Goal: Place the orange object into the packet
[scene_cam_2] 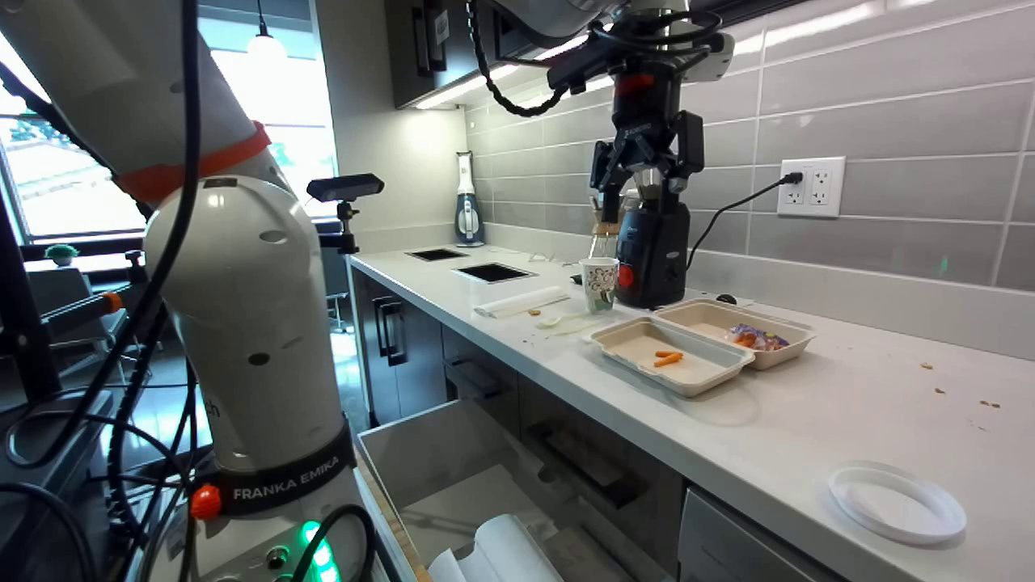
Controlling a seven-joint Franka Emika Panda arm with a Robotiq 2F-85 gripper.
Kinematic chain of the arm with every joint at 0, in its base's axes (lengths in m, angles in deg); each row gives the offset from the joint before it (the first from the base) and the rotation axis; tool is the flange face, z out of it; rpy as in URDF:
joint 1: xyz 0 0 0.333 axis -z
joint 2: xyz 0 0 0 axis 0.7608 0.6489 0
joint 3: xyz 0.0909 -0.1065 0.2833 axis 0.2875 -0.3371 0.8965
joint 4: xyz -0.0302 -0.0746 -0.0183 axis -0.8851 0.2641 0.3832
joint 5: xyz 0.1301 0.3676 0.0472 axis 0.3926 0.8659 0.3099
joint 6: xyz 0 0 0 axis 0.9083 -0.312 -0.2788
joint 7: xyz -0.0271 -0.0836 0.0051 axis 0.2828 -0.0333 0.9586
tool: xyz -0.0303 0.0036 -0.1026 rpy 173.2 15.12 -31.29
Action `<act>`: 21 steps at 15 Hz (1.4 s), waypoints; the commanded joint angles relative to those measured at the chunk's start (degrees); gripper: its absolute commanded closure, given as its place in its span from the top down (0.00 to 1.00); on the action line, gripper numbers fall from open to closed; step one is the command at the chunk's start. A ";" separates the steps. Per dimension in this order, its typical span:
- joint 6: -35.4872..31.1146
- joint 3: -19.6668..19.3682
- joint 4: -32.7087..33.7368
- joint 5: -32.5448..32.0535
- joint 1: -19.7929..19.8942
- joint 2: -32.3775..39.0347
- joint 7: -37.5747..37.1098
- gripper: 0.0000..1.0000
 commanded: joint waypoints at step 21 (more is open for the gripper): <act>-4.62 5.60 12.30 1.43 -5.48 21.26 -31.02 1.00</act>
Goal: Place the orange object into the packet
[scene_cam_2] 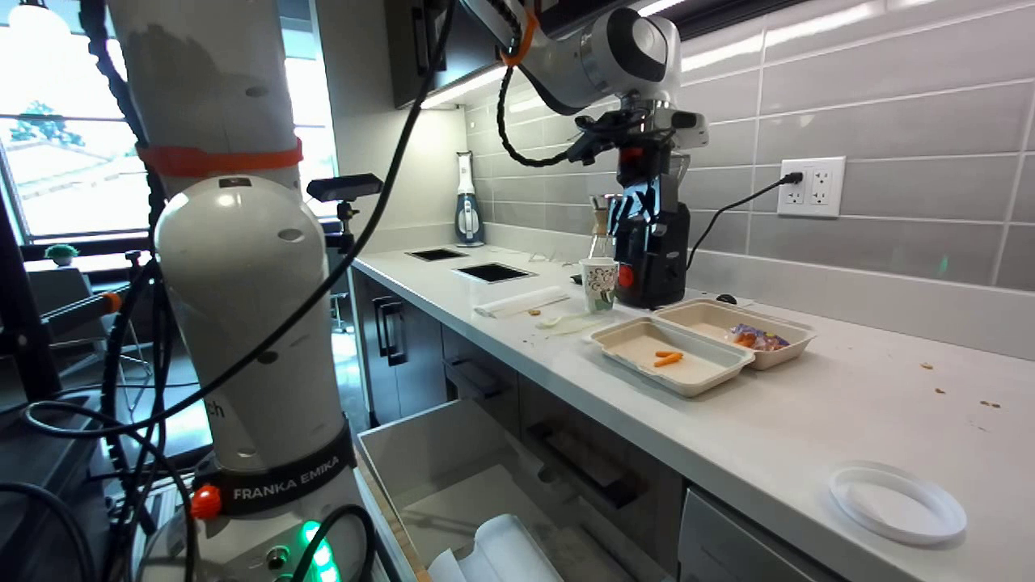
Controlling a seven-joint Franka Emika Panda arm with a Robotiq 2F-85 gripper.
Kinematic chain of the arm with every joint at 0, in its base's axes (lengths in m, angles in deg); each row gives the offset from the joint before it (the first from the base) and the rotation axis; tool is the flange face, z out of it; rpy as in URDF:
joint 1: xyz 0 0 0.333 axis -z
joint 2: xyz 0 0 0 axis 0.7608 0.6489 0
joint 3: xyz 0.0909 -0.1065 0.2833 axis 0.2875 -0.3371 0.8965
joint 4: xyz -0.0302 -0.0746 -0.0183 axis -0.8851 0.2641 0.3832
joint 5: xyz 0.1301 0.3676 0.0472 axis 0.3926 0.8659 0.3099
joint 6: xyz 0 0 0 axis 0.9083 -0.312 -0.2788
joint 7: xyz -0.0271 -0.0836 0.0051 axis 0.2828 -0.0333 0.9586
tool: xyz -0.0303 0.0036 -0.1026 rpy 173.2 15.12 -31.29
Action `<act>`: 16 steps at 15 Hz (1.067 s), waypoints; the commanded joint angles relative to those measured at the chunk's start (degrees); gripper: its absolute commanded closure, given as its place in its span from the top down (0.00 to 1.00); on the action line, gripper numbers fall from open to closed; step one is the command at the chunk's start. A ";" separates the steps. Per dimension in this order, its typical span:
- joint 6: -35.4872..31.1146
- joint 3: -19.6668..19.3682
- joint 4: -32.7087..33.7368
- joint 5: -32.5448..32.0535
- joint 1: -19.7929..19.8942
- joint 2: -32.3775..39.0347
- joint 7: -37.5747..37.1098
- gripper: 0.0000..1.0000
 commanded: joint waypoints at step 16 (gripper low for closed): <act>-25.57 -0.82 -8.90 7.61 -2.18 -1.30 4.17 1.00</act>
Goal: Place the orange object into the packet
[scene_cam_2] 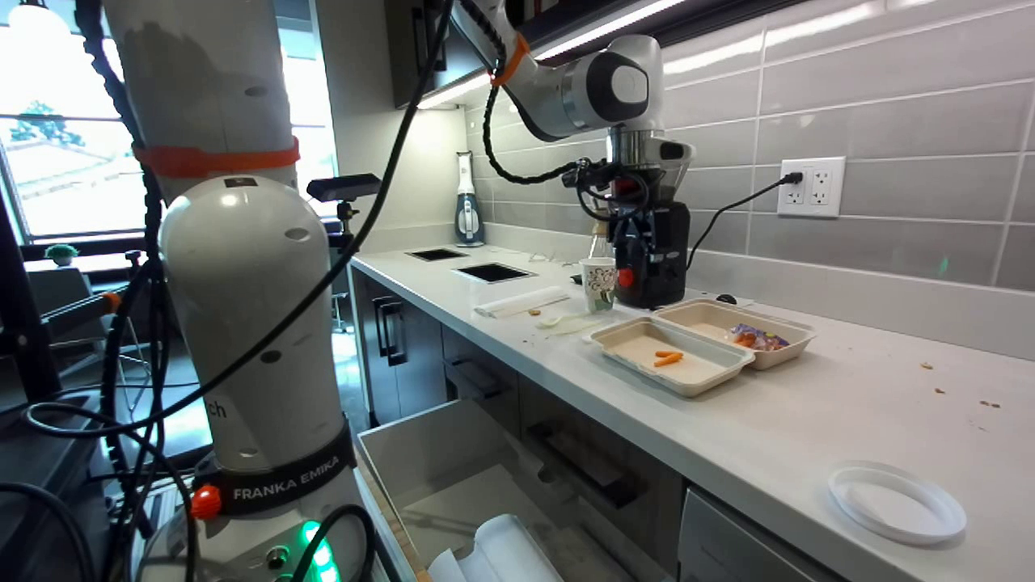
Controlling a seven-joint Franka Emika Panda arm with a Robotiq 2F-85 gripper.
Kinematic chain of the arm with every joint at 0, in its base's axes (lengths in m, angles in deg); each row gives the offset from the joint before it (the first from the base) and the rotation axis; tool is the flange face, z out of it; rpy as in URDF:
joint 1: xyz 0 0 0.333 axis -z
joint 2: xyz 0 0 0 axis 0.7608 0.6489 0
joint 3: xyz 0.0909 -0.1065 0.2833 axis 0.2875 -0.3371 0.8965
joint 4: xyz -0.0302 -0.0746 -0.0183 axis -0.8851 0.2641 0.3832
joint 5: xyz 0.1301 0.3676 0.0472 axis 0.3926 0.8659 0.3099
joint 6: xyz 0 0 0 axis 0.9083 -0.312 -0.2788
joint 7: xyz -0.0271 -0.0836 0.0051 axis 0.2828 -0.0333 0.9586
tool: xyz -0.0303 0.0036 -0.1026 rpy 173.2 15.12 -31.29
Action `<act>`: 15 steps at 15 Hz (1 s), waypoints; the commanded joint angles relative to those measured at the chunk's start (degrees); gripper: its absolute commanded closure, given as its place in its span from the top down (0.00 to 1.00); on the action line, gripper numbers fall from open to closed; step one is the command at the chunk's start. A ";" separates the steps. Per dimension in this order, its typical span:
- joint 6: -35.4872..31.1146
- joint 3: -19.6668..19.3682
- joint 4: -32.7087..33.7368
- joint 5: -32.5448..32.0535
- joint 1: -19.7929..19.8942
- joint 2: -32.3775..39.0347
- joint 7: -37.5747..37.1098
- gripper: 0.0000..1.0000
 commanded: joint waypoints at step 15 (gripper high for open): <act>-11.13 -1.04 -8.21 -5.38 0.36 -1.78 -0.28 1.00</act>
